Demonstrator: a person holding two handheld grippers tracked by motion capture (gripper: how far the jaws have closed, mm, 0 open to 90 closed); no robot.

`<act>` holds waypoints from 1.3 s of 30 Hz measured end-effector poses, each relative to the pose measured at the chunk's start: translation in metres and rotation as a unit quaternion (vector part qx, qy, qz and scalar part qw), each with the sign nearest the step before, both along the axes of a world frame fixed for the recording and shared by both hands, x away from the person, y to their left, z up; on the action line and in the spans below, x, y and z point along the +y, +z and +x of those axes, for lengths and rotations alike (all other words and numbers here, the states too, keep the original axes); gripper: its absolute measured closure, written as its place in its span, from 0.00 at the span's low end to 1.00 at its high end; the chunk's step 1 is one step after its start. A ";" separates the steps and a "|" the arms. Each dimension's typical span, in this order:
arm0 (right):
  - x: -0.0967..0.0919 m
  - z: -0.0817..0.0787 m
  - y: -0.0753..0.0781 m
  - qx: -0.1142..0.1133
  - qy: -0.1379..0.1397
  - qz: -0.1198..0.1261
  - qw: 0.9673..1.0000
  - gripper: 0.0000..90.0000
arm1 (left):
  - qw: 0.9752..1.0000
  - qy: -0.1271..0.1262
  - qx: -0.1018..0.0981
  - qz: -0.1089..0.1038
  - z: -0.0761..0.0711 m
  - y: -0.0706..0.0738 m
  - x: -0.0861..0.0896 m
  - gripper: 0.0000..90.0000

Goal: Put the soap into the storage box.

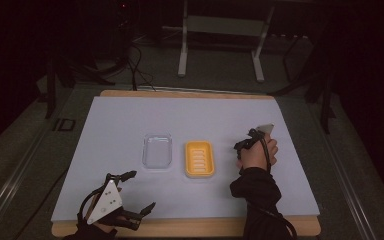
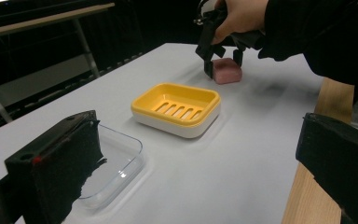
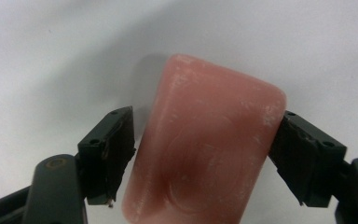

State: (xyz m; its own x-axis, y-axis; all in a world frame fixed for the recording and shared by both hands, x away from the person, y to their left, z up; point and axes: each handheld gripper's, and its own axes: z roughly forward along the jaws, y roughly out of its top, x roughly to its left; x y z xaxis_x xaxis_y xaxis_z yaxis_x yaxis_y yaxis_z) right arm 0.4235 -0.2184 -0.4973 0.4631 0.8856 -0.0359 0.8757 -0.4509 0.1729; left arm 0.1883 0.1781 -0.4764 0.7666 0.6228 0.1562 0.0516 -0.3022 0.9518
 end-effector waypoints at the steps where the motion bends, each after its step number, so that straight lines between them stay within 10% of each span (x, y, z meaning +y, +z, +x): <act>1: 0.000 0.000 0.000 -0.002 0.003 -0.007 1.000 0.30 | 1.000 0.000 0.000 0.000 0.000 0.000 0.000 0.01; 16: -0.001 0.000 0.020 0.011 0.097 -0.017 0.995 0.41 | 1.000 0.002 -0.001 0.000 0.000 0.000 0.000 0.01; 39: 0.010 -0.005 0.068 -0.007 0.148 -0.009 0.989 0.42 | 1.000 0.003 -0.002 -0.001 0.000 0.000 0.001 0.01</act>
